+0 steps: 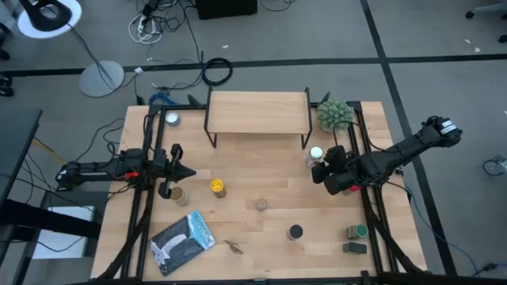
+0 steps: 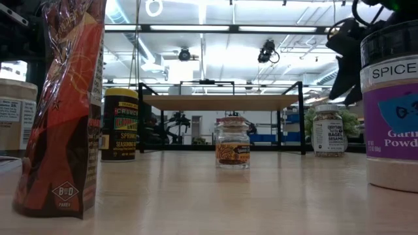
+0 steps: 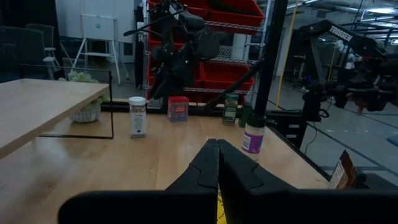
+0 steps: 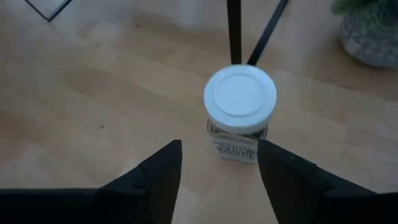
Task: Shelf spices
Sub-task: Put the white seasoning bottle on the shelf
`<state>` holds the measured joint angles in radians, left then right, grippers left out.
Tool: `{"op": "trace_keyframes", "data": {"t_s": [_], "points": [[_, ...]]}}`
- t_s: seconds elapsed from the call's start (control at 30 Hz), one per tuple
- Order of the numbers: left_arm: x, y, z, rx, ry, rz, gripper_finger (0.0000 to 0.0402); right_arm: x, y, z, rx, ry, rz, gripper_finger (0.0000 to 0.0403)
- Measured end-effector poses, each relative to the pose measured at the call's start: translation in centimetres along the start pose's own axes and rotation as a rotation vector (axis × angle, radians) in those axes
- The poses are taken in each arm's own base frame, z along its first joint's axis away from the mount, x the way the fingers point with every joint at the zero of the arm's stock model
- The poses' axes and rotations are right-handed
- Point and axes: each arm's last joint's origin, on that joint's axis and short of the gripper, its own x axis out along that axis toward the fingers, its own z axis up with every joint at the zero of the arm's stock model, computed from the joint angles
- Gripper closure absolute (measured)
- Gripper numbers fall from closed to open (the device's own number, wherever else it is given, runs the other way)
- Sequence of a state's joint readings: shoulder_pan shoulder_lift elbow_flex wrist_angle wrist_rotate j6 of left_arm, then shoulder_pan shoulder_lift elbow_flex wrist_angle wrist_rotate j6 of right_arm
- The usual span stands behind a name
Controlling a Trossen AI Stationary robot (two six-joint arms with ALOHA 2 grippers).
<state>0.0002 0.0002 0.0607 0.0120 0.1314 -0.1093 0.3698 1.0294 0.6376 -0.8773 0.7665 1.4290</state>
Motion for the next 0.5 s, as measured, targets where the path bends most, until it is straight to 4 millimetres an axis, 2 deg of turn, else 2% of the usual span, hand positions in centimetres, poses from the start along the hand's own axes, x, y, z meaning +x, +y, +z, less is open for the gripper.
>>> {"op": "trace_keyframes", "data": {"t_s": [0.17,0.5], "points": [[0.0,0.0,0.0,0.000,0.000,0.000,0.0394,0.7,-0.3,0.7,0.020,-0.013,-0.044,0.0174],[0.0,0.0,0.0,0.000,0.000,0.000,0.0394,2.2,0.2,1.6,-0.017,-0.002,-0.068,0.0184]]}}
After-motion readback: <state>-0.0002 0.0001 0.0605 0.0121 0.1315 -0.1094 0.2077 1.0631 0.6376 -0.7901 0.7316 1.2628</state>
